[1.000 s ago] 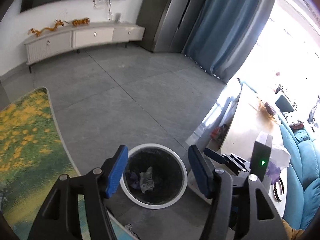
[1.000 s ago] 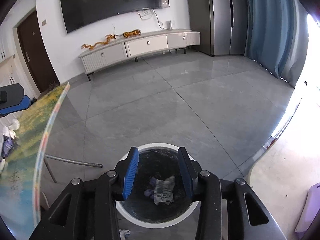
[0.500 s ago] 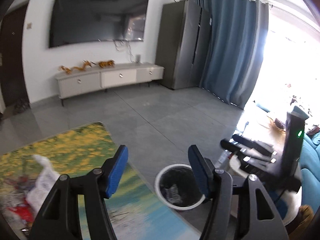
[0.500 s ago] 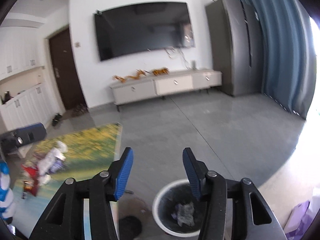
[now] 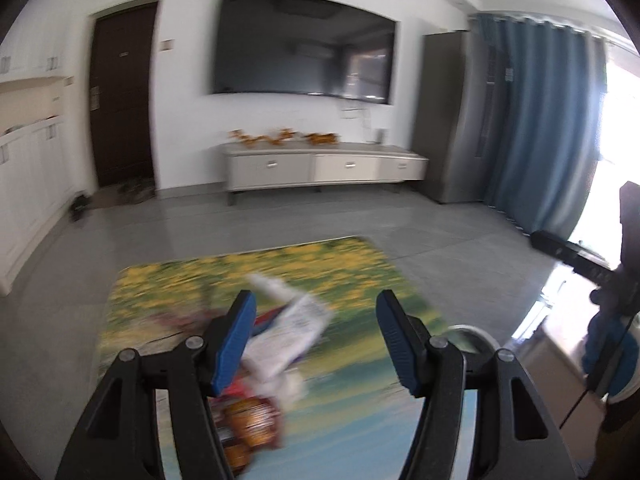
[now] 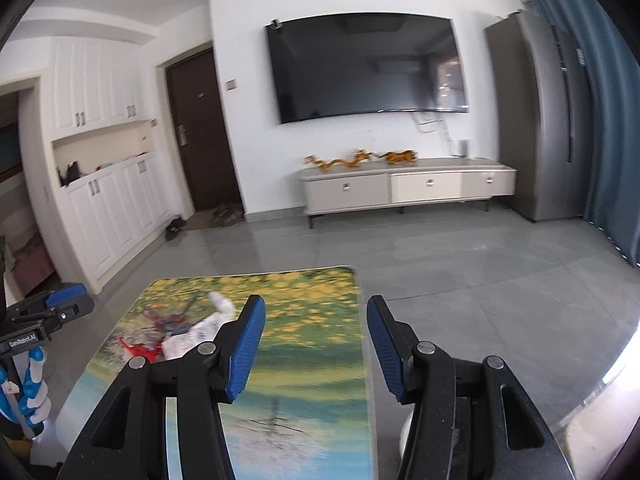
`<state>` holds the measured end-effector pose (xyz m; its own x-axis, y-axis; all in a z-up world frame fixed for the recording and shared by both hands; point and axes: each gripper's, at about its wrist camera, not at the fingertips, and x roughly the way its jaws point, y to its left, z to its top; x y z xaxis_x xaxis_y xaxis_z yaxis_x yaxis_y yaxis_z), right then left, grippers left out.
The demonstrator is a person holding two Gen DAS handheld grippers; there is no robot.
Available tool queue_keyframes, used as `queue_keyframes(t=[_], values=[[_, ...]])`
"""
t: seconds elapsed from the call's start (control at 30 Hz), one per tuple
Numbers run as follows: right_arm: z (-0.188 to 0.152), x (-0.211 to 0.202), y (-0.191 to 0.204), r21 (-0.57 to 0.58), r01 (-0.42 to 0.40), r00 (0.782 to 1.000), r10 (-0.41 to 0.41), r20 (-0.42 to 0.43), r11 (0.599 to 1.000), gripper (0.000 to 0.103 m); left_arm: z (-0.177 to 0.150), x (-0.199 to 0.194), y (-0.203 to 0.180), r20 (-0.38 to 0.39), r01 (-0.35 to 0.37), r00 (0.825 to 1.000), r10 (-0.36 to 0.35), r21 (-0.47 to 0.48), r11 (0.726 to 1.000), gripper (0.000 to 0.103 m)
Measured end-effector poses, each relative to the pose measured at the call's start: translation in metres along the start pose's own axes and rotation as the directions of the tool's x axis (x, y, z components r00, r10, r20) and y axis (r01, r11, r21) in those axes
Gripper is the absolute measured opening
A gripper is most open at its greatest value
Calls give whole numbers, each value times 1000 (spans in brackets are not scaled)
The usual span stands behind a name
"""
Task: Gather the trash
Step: 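Grasp the red wrapper with the left tool while the right grasps the paper bag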
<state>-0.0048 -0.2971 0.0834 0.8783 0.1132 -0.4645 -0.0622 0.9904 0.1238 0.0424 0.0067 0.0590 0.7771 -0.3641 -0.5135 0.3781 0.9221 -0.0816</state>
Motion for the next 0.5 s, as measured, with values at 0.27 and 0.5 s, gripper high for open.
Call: queue_keyframes(t=[0.27,0.5], values=[[-7,61,64,-51,-156,983,150,-102,986,50,-42,9,80,-102,-99,991,84,-158,982,61],[-29,119,88,-9,-277,934,267,-239,961,50,-64,48,102,-224,-108,974,43,-286,952,61]])
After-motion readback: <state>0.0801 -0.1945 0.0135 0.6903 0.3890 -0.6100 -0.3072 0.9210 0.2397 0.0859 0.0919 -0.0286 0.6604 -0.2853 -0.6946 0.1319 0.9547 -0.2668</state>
